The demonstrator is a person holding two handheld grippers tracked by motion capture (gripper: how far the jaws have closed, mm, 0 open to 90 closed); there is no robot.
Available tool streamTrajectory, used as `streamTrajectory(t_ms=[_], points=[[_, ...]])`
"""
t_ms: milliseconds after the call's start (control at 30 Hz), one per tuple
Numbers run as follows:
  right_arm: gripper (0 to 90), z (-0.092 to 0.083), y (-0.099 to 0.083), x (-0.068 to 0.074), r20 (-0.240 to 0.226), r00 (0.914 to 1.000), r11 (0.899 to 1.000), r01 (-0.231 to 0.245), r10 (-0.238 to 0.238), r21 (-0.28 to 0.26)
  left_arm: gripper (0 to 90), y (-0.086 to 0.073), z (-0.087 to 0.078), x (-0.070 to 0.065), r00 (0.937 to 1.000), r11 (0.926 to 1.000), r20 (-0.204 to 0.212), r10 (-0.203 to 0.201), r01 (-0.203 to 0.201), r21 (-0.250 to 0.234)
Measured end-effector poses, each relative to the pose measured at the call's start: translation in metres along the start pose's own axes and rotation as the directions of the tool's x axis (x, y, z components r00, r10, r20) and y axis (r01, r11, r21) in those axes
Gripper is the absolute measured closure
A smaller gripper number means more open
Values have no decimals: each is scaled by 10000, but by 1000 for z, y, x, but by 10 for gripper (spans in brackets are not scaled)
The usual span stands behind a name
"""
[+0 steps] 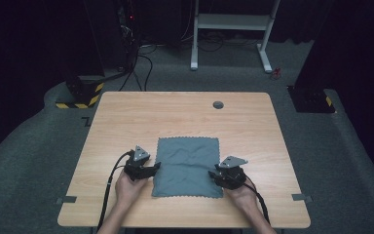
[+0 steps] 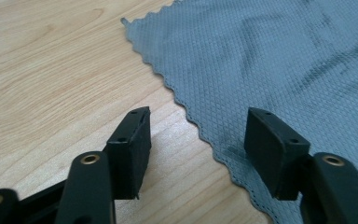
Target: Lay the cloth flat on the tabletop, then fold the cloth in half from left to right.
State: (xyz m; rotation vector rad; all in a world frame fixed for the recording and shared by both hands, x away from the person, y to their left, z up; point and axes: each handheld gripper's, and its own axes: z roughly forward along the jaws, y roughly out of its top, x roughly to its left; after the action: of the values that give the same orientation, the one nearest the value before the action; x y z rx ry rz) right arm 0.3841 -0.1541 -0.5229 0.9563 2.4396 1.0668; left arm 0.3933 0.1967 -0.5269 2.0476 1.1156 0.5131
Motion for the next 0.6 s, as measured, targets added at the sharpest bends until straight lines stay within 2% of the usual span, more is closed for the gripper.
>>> streamTrajectory(t_ms=[67,100,200,267,300,333,467,600], points=[[576,0,1,1,50,10000,10000,-17,17,63,400,0,0,0,10000,10000,-26,-5,5,35],[582,-1,4,3,201,9998,9996,-47,41,288,391,0,0,0,10000,10000,-43,-37,37,29],[579,0,7,8,109,9999,9998,-77,75,178,382,0,0,0,10000,10000,-75,-15,15,48],[565,1,12,18,-181,9998,9999,-77,76,-87,368,0,0,0,10000,10000,-81,-55,55,50],[565,1,12,18,-181,9998,9999,-77,76,-87,368,0,0,0,9999,10000,-93,-68,69,55],[557,3,17,25,-409,9992,9999,9,-15,-133,357,0,0,0,9999,9999,-105,-91,91,49],[559,8,23,35,-590,9979,9997,249,-251,-27,340,0,0,0,9999,9999,-62,-117,117,57],[641,16,29,54,-1016,9937,9989,466,-473,-87,374,1,0,0,9997,9997,-115,-229,230,44]])
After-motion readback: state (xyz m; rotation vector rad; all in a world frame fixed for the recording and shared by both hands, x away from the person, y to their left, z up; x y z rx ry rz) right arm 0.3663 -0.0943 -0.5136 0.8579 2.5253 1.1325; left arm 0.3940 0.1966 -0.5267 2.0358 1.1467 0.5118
